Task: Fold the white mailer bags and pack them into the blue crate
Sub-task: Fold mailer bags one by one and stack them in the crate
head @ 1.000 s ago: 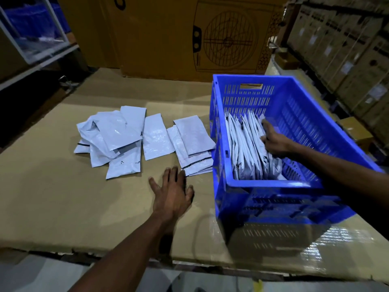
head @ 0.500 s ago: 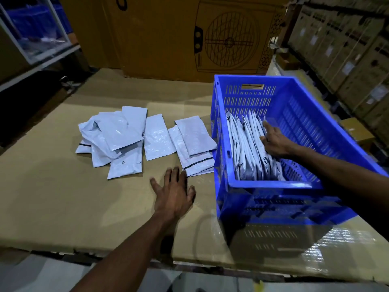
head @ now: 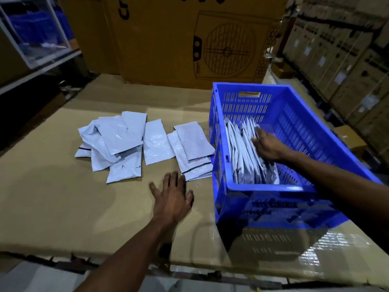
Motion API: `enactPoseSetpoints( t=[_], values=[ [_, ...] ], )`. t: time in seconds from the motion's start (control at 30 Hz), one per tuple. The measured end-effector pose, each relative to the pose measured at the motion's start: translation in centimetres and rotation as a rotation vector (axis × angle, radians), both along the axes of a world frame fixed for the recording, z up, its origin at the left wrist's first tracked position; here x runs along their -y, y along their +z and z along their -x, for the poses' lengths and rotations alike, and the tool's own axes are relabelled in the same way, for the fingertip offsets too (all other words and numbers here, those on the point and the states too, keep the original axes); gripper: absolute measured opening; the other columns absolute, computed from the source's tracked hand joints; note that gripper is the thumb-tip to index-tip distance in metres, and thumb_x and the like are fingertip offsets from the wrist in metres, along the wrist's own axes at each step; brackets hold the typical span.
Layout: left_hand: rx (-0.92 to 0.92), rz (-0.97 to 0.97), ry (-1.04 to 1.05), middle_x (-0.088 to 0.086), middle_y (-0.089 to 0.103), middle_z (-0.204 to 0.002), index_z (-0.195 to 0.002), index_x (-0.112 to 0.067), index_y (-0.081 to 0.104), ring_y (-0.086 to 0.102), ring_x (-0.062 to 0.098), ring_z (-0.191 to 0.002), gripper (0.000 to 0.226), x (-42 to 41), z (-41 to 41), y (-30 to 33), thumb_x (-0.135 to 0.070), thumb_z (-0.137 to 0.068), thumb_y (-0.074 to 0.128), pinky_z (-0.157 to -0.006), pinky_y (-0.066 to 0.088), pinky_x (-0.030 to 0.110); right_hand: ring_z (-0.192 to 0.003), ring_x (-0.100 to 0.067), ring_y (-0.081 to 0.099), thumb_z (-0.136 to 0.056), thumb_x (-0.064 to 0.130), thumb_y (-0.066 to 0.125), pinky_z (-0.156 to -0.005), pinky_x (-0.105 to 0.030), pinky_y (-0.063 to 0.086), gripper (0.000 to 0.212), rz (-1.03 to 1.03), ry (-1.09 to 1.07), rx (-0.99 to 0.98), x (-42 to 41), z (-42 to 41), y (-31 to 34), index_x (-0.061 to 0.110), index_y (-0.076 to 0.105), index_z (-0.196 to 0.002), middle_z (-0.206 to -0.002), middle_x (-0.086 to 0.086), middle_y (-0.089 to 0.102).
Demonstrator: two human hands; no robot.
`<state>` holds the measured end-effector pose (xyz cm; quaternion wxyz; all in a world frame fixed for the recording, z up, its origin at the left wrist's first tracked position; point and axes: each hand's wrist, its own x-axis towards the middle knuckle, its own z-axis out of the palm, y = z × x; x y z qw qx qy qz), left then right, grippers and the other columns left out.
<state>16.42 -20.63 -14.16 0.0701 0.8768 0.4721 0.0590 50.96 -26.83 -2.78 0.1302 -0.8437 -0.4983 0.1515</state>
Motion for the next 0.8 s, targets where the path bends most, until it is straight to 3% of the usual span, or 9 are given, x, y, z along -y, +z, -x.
enactPoseSetpoints(
  t=[0.13,0.2,0.27,0.37,0.4,0.53,0.63,0.8],
  values=[
    [-0.01,-0.001,-0.005,-0.002,0.028,-0.16,-0.147,-0.026,0.038,0.017,0.021,-0.15,0.057,0.0,0.0,-0.2,-0.051,-0.096,0.031,-0.111,0.011,0.073,-0.125,-0.049,0.045,-0.103,0.044,0.034,-0.102,-0.052,0.04,0.059,0.046,0.031,0.02,-0.3,0.3,-0.4,0.001,0.03,-0.142,-0.135,-0.035,0.043],
    [-0.009,-0.009,-0.002,-0.002,0.03,-0.158,-0.145,-0.026,0.04,0.019,0.022,-0.149,0.057,-0.1,0.0,-0.2,-0.051,-0.095,0.031,-0.11,0.012,0.073,-0.115,-0.048,0.049,-0.096,0.062,0.026,-0.096,-0.051,0.042,0.072,0.016,-0.011,0.029,0.0,0.0,-0.2,0.0,0.037,-0.131,-0.123,-0.035,0.047],
    [-0.014,-0.006,-0.006,-0.002,0.03,-0.158,-0.144,-0.027,0.04,0.019,0.022,-0.149,0.056,-0.1,0.1,-0.2,-0.051,-0.095,0.031,-0.11,0.012,0.073,-0.125,-0.049,0.043,-0.093,0.071,0.02,-0.101,-0.051,0.04,0.086,-0.014,-0.025,0.024,0.5,0.7,0.9,-0.001,0.037,-0.136,-0.131,-0.038,0.042],
    [0.007,0.002,-0.023,-0.002,0.027,-0.158,-0.142,-0.027,0.04,0.018,0.022,-0.15,0.051,-0.1,0.2,-0.2,-0.049,-0.096,0.034,-0.111,0.012,0.072,-0.147,-0.044,0.017,-0.105,0.042,0.035,-0.116,-0.051,0.026,0.064,-0.09,0.02,0.085,0.9,2.8,3.3,0.002,0.022,-0.153,-0.156,-0.035,0.017],
    [0.028,0.003,-0.032,-0.001,0.028,-0.158,-0.14,-0.026,0.042,0.019,0.023,-0.149,0.049,-0.2,0.4,-0.2,-0.047,-0.096,0.036,-0.111,0.013,0.072,-0.149,-0.042,0.014,-0.105,0.043,0.036,-0.118,-0.051,0.024,0.065,-0.137,0.039,0.108,0.8,3.1,3.8,0.005,0.02,-0.155,-0.158,-0.032,0.014],
    [0.097,-0.023,-0.094,0.007,0.037,-0.155,-0.136,-0.02,0.05,0.03,0.03,-0.145,0.049,-0.8,2.2,-0.5,-0.044,-0.094,0.039,-0.11,0.025,0.065,-0.148,-0.037,0.02,-0.091,0.076,0.013,-0.111,-0.064,0.03,0.088,-0.237,0.086,0.205,-0.3,5.2,5.4,0.017,0.024,-0.155,-0.161,-0.02,0.02],
    [0.106,-0.092,-0.134,0.014,0.047,-0.147,-0.128,-0.016,0.057,0.042,0.036,-0.137,0.05,-1.9,5.1,-0.8,-0.045,-0.09,0.039,-0.101,0.039,0.056,-0.147,-0.036,0.025,-0.088,0.079,0.01,-0.11,-0.062,0.032,0.093,-0.293,0.128,0.243,-2.0,7.6,6.9,0.015,0.028,-0.153,-0.16,-0.018,0.024],
    [0.067,-0.135,-0.04,0.017,0.049,-0.146,-0.126,-0.013,0.062,0.04,0.039,-0.139,0.054,-3.9,10.4,-0.5,-0.043,-0.087,0.039,-0.099,0.039,0.054,-0.144,-0.036,0.031,-0.085,0.081,0.006,-0.111,-0.06,0.032,0.098,-0.353,0.257,0.301,-6.0,11.8,9.2,0.013,0.035,-0.15,-0.155,-0.018,0.033]
  ],
)
